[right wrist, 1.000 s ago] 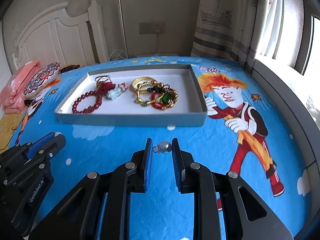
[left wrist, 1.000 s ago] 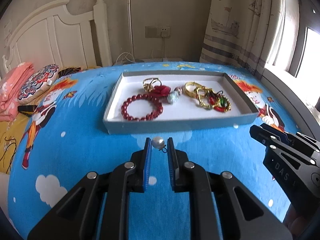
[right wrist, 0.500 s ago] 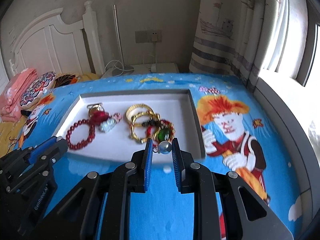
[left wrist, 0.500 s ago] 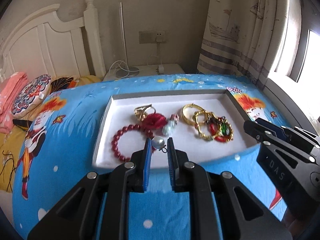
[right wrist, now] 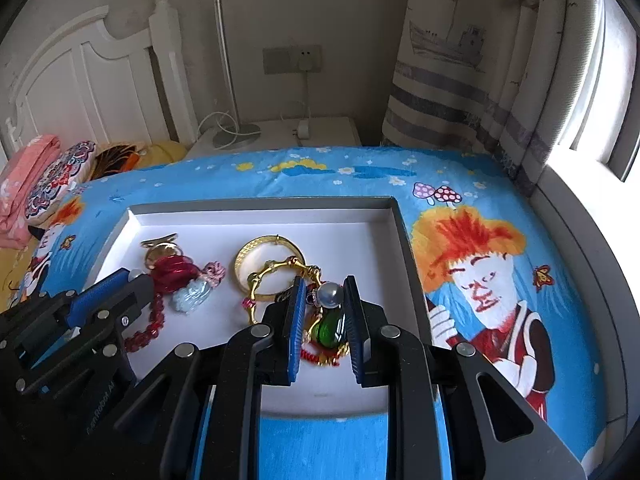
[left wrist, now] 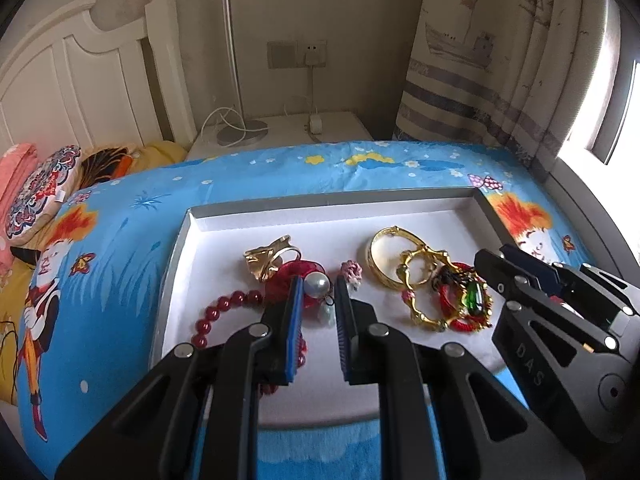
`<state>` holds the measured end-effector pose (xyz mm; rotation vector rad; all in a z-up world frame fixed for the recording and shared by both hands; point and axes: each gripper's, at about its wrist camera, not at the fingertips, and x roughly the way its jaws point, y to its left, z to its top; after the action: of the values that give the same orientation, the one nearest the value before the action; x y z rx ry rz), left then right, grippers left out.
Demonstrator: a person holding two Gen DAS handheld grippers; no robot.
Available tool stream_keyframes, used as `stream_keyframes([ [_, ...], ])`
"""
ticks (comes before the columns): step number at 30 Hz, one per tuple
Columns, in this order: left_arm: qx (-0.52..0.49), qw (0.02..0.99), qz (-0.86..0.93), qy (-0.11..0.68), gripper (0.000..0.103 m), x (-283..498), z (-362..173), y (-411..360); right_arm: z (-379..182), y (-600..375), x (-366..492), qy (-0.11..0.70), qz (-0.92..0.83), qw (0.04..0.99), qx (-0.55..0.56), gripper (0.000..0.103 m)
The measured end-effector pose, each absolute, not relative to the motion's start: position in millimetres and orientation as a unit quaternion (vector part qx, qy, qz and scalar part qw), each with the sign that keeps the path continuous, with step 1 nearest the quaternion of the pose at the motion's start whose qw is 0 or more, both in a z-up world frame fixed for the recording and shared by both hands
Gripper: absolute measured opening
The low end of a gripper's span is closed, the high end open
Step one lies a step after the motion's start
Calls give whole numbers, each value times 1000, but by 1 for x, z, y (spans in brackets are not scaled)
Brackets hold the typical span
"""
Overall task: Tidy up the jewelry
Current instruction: 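Carry both pearl earrings into the tray and open both tools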
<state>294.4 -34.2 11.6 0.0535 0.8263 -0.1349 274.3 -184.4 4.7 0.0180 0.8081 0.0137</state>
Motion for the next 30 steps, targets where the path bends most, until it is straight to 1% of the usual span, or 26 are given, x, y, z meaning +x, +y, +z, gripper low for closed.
stream_keyframes([
  [17, 26, 902, -85, 422, 16, 315, -3, -45, -13, -190, 303, 418, -3, 908, 12, 22],
  [19, 28, 903, -82, 421, 21, 315, -2, -45, -13, -190, 303, 418, -4, 909, 11, 22],
  [21, 28, 903, -78, 421, 31, 314, -1, -44, -13, -190, 304, 418, -5, 908, 11, 22],
  [22, 27, 904, -76, 420, 33, 313, -1, -43, -13, -190, 304, 418, -5, 908, 13, 22],
  [24, 24, 905, -72, 418, 44, 311, 2, -40, -13, -190, 304, 419, -6, 908, 13, 22],
  [25, 25, 906, -69, 417, 48, 309, 3, -39, -13, -191, 304, 420, -6, 907, 14, 22],
  [26, 24, 906, -67, 417, 53, 308, 4, -38, -13, -192, 303, 420, -8, 907, 15, 23],
  [27, 24, 907, -65, 416, 56, 307, 5, -37, -12, -192, 302, 420, -9, 908, 16, 27],
  [28, 23, 907, -63, 416, 57, 306, 6, -36, -12, -193, 301, 419, -12, 908, 16, 36],
  [29, 21, 907, -62, 417, 60, 305, 7, -34, -11, -193, 300, 419, -13, 908, 16, 41],
  [30, 20, 907, -62, 417, 63, 304, 8, -33, -10, -194, 297, 416, -15, 909, 17, 49],
])
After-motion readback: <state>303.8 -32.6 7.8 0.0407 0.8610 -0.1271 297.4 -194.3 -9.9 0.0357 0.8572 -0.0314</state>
